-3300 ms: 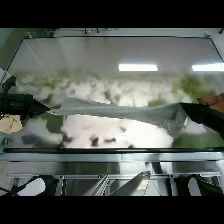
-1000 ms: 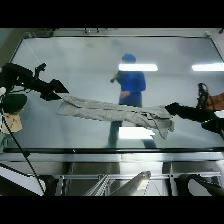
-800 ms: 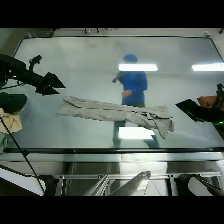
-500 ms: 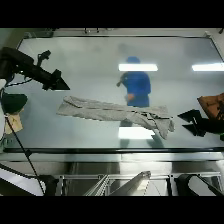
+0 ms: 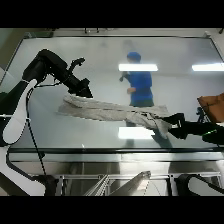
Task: Fold the shirts.
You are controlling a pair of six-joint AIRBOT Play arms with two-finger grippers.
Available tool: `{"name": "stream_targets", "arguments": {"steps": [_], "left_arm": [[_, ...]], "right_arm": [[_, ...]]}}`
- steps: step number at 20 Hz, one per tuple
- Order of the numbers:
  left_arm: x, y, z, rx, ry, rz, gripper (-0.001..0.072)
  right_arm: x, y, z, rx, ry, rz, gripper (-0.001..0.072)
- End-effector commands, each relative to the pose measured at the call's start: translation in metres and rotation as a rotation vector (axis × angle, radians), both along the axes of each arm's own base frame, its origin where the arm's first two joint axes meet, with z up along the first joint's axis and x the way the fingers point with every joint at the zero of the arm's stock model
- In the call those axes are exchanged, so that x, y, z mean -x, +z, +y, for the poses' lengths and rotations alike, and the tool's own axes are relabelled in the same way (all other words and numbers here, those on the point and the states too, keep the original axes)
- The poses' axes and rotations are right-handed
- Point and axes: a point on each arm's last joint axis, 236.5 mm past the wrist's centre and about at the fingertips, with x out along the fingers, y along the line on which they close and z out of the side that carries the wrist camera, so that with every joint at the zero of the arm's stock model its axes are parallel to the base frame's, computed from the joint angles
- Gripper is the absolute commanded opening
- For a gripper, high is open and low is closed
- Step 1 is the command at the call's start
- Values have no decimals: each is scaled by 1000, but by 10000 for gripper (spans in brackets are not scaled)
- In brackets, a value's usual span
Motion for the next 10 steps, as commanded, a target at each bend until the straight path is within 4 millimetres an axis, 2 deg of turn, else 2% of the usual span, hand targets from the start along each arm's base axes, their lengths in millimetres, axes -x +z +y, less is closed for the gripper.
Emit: {"name": "stream_targets", "arguments": {"steps": [1,3,4,5,10], "left_arm": [[3,-2,-13,0,-26,-13,15],[3,-2,-22,1,-34,-28,15],[3,-4,-28,1,-39,-37,15],[5,-7,-35,0,-48,-37,15],[31,-49,-80,-28,-112,45,15]], "right_arm": [[-25,4,30,-62,20,-94,424],[-35,10,31,-58,37,-136,174],[-41,17,30,-60,46,-166,81],[-48,26,30,-56,66,-203,26],[-82,87,31,-77,155,-372,18]]}}
